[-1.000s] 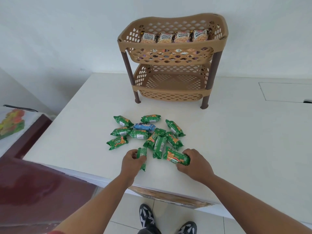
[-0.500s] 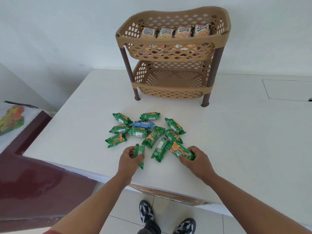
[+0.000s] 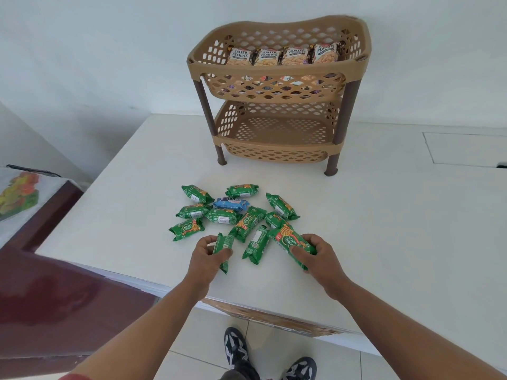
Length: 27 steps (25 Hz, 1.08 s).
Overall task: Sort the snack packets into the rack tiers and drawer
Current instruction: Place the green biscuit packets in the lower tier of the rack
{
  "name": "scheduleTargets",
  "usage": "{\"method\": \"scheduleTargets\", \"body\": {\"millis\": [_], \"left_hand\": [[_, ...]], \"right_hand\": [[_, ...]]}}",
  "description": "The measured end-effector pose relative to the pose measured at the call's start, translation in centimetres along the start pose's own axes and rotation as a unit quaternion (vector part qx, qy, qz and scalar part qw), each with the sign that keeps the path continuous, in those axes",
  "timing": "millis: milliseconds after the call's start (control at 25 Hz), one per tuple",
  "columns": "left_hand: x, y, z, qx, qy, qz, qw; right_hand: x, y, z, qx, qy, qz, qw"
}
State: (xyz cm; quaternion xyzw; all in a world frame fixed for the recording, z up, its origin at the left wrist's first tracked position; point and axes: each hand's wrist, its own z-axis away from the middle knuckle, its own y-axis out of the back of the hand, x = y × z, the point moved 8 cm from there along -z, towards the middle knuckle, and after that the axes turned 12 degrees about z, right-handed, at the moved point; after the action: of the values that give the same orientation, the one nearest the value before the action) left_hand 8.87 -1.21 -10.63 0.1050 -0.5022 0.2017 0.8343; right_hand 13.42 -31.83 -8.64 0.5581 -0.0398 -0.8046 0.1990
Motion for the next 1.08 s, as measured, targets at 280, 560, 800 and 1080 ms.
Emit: {"method": "scheduleTargets", "body": {"millis": [280,560,800,1080], "left_hand": [[2.5,-1.1,0.4,-0.04,0.039,0.028,0.998],[10.6,-3.5,-1.0,-0.127,-0.038,-0.027,0.991],[18.0,-5.6,-4.5,-0.153,-0.155,-0.17,0.961],[26.0,-8.3,-10.3,-0.261,-0.293,-0.29,0.873]], "right_hand": [[-2.5,-0.1,-0.9,-0.004,0.009,-0.051,0.999],[-8.2,-0.4,-2.6,0.023,-0.012,-0.132,0.991],[-13.0,-1.0,-6.6,0.032,-0.02,-0.223,0.974],[-17.7,-1.3,-12.5,0.151,-0.024,-0.211,0.966]]}}
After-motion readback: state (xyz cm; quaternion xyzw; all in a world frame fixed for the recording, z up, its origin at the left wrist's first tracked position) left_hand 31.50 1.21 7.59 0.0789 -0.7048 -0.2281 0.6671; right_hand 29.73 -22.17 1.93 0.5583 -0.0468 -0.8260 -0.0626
